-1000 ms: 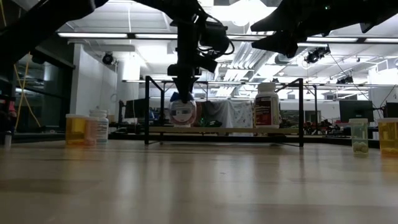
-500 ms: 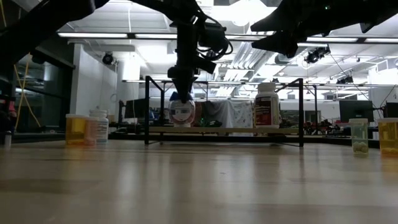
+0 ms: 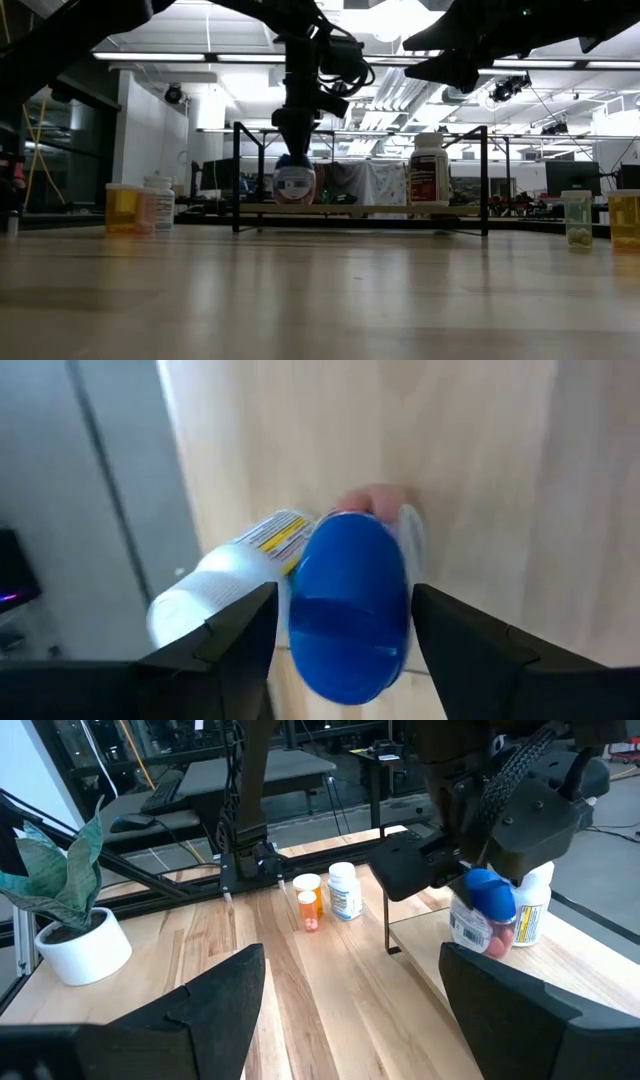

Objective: Pick and place medicine bottles onto shelf by color
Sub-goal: Put the large blue pill bottle on the shelf, then put the large orange pill bottle on the shelf

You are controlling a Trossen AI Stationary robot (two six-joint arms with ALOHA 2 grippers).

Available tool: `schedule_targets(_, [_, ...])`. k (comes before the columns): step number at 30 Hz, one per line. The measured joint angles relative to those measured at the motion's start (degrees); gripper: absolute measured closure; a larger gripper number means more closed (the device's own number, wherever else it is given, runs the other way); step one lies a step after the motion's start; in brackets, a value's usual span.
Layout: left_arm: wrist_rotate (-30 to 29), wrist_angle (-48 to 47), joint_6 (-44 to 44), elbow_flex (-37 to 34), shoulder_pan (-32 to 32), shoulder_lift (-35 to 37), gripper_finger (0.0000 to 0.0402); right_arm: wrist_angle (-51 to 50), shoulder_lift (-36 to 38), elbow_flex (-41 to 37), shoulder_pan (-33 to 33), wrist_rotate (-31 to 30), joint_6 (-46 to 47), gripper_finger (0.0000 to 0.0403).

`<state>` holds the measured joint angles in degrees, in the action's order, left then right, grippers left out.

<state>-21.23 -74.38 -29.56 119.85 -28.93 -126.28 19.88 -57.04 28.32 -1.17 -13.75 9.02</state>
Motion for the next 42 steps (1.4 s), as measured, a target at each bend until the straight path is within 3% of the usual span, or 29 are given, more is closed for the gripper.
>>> schedule_targets(4, [-3.5,-0.4,-0.6,0.3,0.4,0.7,0.0181,0.0,0.0,0.0,0.0,0.0,0.0,0.0112])
schedule_targets(11, [-1.5,-3.9,3.0,7.8,1.0,0.8,0.0184,-0.4,0.0,0.0,0.0,0.0,0.0,0.0112])
schedule_targets(14, [4.8,-4.8,7.8,12.1,0.9,0.9,0.0187,-0.4,0.0,0.0,0.0,0.0,0.0,0.0112])
schedule_targets(19, [22.6,-2.6,14.6,13.1,1.0,2.0,0.0188,-1.0,0.0,0.0,0.0,0.0,0.0,0.0112])
schedule_targets(22, [27.3,-0.2,16.8,13.1,2.0,2.9,0.0188,-1.5,0.0,0.0,0.0,0.0,0.0,0.0112])
schedule_targets(30, [27.4,10.3,19.6,13.0,6.1,6.9,0.0188,-2.4,0.0,0.0,-0.3,0.2,0.6,0.0112])
schedule_targets(37, [21.4,16.8,21.8,12.4,9.1,15.8,0.0188,-3.2,0.0,0.0,-1.9,0.3,1.0,0.0112])
schedule_targets(42, [17.0,29.0,21.8,0.1,13.3,27.1,0.0188,-3.0,0.0,0.0,-2.1,0.3,1.0,0.0112])
